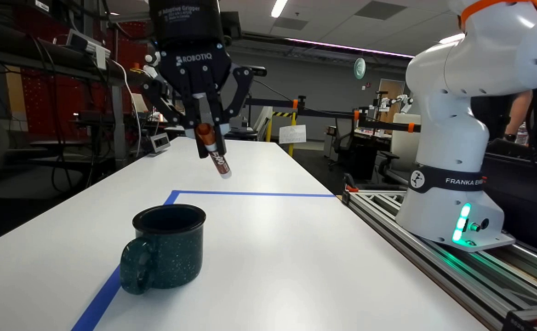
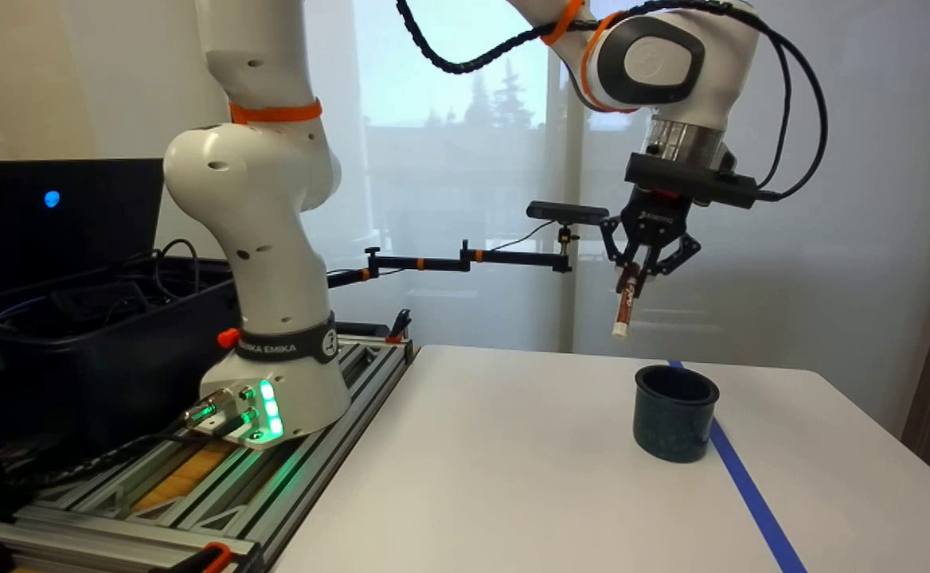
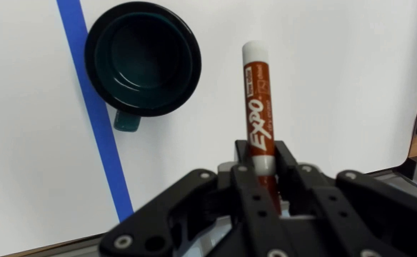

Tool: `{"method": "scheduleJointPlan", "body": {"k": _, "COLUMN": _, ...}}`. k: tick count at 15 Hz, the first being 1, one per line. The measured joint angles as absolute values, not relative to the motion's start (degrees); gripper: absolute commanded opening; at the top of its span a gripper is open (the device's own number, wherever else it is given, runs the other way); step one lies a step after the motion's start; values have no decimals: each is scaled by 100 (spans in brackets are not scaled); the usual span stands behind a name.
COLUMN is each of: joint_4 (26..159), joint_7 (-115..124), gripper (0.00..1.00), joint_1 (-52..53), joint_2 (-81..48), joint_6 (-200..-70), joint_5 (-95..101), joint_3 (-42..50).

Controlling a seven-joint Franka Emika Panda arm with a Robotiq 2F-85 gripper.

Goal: Place the marker on the table

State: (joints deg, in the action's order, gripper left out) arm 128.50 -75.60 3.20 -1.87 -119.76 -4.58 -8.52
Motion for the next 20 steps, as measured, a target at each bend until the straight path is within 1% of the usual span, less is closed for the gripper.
{"method": "scheduleJointPlan", "body": {"k": 9, "joint_4": 13210, "joint_7": -7055, "gripper": 5, "joint_1": 756, "joint_2": -702, "joint_6": -12112, "joint_5": 28, "joint_3": -1002}}
{"method": "scheduleJointPlan", "body": {"k": 13, "joint_4": 13245, "joint_7": -6962, "gripper": 5, "joint_1": 859, "joint_2": -1131, "joint_6": -12582, "joint_5": 531, "joint_3": -1060}}
{"method": "scheduleJointPlan", "body": {"k": 20, "joint_4": 13266, "joint_7": -6829, "gripper": 5, "joint_1": 946, "joint_2": -1917, "joint_6": -13767, "joint_5": 1417, "joint_3": -1072}}
